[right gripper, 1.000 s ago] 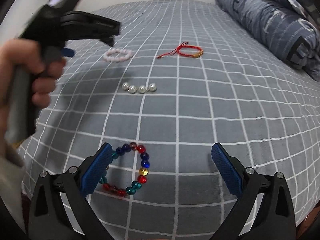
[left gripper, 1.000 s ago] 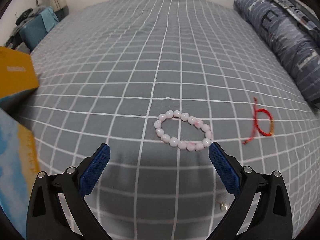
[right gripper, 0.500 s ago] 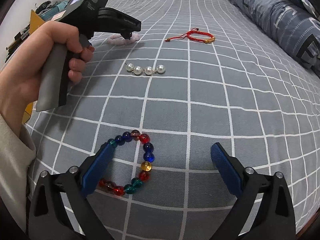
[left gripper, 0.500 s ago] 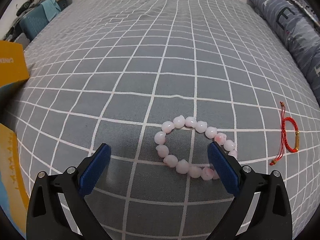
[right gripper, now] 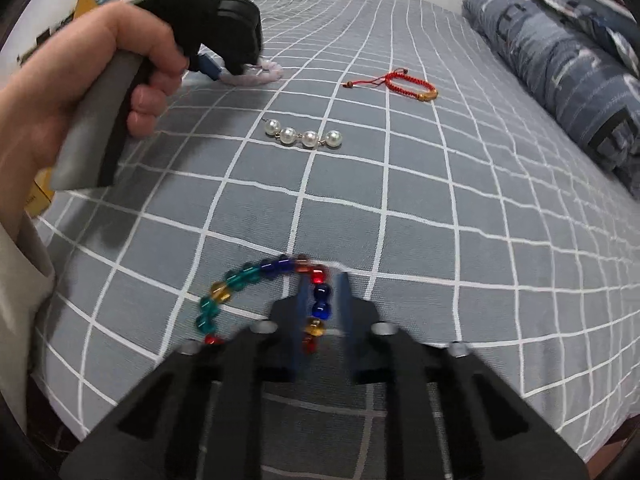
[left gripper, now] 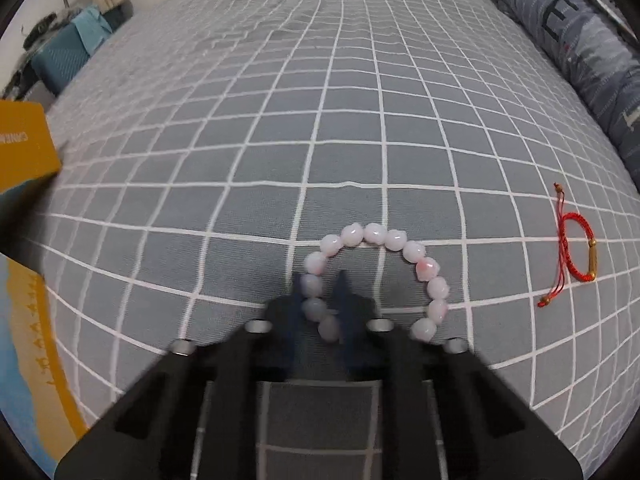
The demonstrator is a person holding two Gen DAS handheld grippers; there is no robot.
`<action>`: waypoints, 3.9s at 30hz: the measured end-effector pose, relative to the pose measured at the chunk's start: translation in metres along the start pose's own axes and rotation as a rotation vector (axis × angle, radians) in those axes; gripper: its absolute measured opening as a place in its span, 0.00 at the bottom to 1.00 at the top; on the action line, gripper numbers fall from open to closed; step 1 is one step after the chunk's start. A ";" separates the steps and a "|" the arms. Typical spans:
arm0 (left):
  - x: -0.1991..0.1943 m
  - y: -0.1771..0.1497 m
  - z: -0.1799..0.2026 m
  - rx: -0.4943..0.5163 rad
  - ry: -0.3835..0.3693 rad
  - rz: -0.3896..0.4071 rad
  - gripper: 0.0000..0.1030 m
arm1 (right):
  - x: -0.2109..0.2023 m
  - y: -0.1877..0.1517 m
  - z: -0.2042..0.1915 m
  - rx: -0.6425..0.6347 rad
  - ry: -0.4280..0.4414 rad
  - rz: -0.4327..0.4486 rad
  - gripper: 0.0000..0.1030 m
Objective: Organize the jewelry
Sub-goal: 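Close left tool on pink bracelet while right tool grasps multicolour bead bracelet, then carry pink bracelet and multicolour bracelet over the white box, then open left tool dropping pink bracelet while right tool releases multicolour beads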
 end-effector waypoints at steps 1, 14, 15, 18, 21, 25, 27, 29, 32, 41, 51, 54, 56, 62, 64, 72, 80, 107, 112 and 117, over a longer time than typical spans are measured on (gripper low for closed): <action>-0.003 -0.002 0.000 -0.005 -0.011 0.002 0.10 | -0.001 0.001 0.001 0.008 0.006 0.002 0.10; -0.034 -0.004 0.002 -0.004 -0.013 0.066 0.10 | -0.012 0.003 0.002 0.025 0.019 0.023 0.10; -0.036 -0.005 0.002 -0.006 -0.018 0.068 0.10 | -0.013 0.003 0.002 0.027 0.019 0.025 0.10; -0.041 -0.008 0.001 -0.011 -0.027 0.071 0.10 | -0.016 0.003 0.002 0.035 0.019 0.030 0.10; -0.049 -0.012 0.000 -0.016 -0.036 0.084 0.10 | -0.020 0.004 0.002 0.042 0.018 0.038 0.09; -0.065 -0.015 0.001 -0.012 -0.060 0.106 0.10 | -0.024 0.005 0.002 0.054 0.028 0.046 0.09; -0.073 -0.018 0.001 -0.009 -0.075 0.112 0.10 | -0.027 0.004 0.001 0.057 0.030 0.054 0.09; -0.081 -0.023 0.001 -0.005 -0.070 0.123 0.10 | -0.029 0.005 0.000 0.062 0.034 0.059 0.09; -0.092 -0.028 -0.002 -0.011 -0.094 0.134 0.10 | -0.035 0.005 -0.003 0.056 0.037 0.077 0.09; -0.126 -0.043 -0.012 0.002 -0.130 0.169 0.10 | -0.052 0.007 -0.011 0.071 0.063 0.101 0.09; -0.161 -0.073 -0.030 0.013 -0.145 0.193 0.10 | -0.058 0.011 -0.017 0.103 0.105 0.094 0.09; -0.173 -0.082 -0.036 0.014 -0.127 0.211 0.10 | -0.063 0.013 -0.021 0.102 0.115 0.102 0.09; -0.181 -0.088 -0.042 0.012 -0.116 0.223 0.10 | -0.069 0.013 -0.024 0.097 0.124 0.115 0.09; -0.201 -0.099 -0.061 0.007 -0.064 0.248 0.10 | -0.086 0.024 -0.035 0.088 0.122 0.148 0.09; -0.207 -0.101 -0.067 -0.004 -0.057 0.252 0.10 | -0.090 0.030 -0.038 0.095 0.126 0.150 0.09; -0.240 -0.115 -0.099 -0.052 0.005 0.268 0.10 | -0.110 0.061 -0.061 0.083 0.133 0.166 0.09; -0.279 -0.138 -0.153 -0.141 0.067 0.288 0.10 | -0.153 0.091 -0.114 0.033 0.167 0.221 0.09; -0.239 -0.309 -0.330 -0.499 0.244 0.066 0.10 | -0.124 0.066 -0.375 -0.350 0.386 0.094 0.09; -0.213 -0.318 -0.336 -0.516 0.226 0.025 0.10 | -0.099 0.056 -0.393 -0.400 0.349 0.042 0.09; -0.194 -0.317 -0.337 -0.513 0.190 -0.011 0.10 | -0.083 0.054 -0.400 -0.406 0.331 -0.009 0.09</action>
Point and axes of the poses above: each gripper's, at about its wrist camera, not at the fingertips, and x roughly the way its jaws point, z to its right, y to its top, the point moved 1 cm from there along x, roughly the way its jaws point, and after that the axes turned 14 degrees about x, right-handed, at the moved point
